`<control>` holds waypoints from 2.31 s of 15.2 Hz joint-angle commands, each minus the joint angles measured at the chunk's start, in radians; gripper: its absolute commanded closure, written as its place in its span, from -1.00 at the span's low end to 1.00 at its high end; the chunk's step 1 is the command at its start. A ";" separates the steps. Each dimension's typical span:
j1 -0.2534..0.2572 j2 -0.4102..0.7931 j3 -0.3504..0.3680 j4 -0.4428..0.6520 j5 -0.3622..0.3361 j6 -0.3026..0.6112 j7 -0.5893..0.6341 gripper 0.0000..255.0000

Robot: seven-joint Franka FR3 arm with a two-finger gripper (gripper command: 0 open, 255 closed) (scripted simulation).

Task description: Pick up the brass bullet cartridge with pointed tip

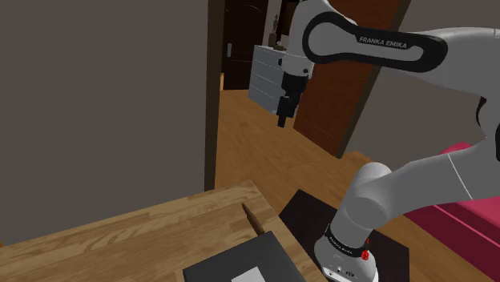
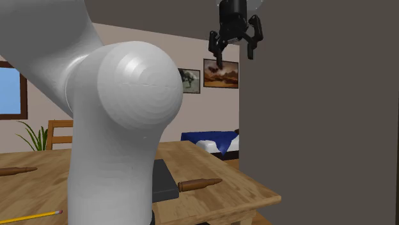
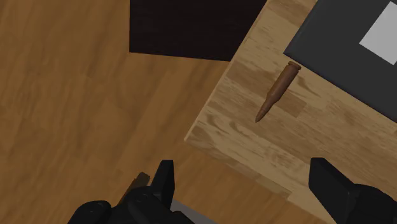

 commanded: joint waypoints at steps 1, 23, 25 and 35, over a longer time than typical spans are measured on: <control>0.000 0.000 0.000 0.000 0.000 0.000 0.000 -1.00; 0.026 0.192 0.267 -0.581 0.277 0.771 0.499 -1.00; 0.031 0.274 0.298 -0.596 0.306 0.870 0.544 -1.00; 0.019 0.562 0.366 -0.610 0.329 1.176 0.625 -1.00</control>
